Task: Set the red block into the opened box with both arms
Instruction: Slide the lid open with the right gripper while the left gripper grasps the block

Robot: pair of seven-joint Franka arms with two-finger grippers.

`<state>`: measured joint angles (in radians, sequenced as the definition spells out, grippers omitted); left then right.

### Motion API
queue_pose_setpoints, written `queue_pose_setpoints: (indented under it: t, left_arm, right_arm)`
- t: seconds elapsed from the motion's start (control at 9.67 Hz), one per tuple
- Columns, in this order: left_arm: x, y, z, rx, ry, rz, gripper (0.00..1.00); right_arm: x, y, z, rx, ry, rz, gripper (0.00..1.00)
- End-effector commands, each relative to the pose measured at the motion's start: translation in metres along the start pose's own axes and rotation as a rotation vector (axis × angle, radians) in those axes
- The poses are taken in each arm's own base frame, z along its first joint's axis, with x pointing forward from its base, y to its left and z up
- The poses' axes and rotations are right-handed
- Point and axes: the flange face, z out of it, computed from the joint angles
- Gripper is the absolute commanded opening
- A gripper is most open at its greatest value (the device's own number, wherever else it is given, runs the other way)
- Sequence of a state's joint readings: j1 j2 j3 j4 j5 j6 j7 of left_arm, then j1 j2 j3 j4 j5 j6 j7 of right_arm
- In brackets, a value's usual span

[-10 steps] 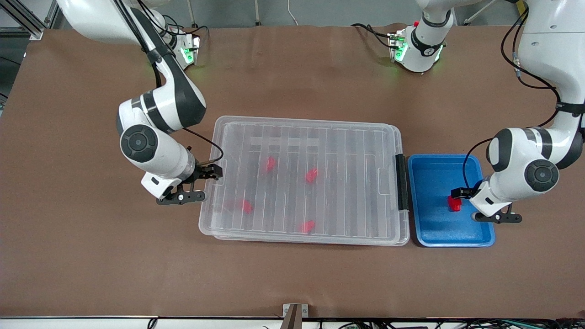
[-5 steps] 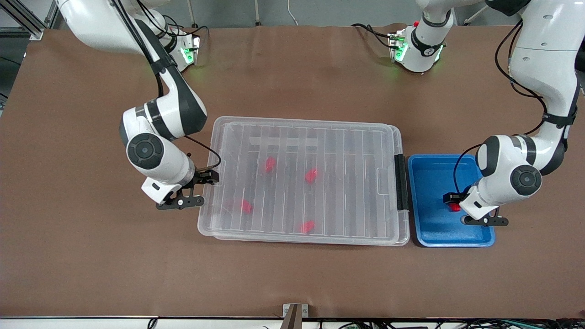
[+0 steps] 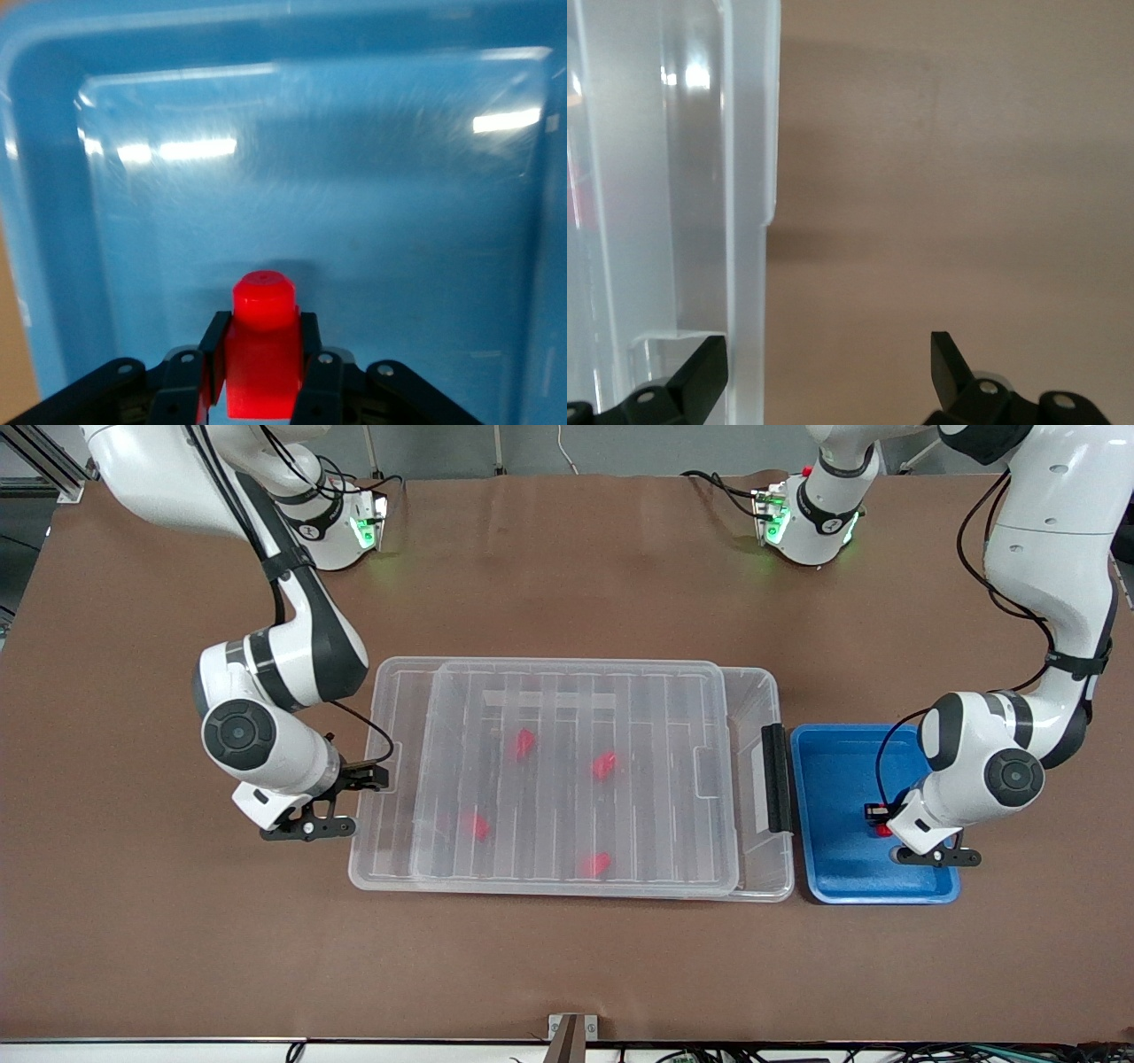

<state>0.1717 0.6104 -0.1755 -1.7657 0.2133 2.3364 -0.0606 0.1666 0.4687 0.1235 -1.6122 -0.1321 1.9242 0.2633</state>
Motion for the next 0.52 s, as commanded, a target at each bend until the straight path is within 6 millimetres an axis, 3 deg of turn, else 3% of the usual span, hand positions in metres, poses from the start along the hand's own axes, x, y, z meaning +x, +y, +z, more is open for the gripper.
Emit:
queue_pose_setpoints:
  t: [0.0, 0.21, 0.41]
  left_arm:
    - [-0.01, 0.04, -0.08, 0.0, -0.016, -0.022, 0.05]
    - [-0.032, 0.108, -0.142, 0.01, -0.052, -0.081, 0.0]
    - [-0.059, 0.184, -0.172, -0.026, -0.077, -0.169, 0.0]
  right_arm:
    - [-0.004, 0.037, -0.005, -0.03, -0.021, -0.022, 1.0]
    - [-0.004, 0.056, -0.007, -0.032, -0.03, -0.044, 1.0]
    - [-0.003, 0.072, -0.007, -0.03, -0.036, -0.066, 1.0]
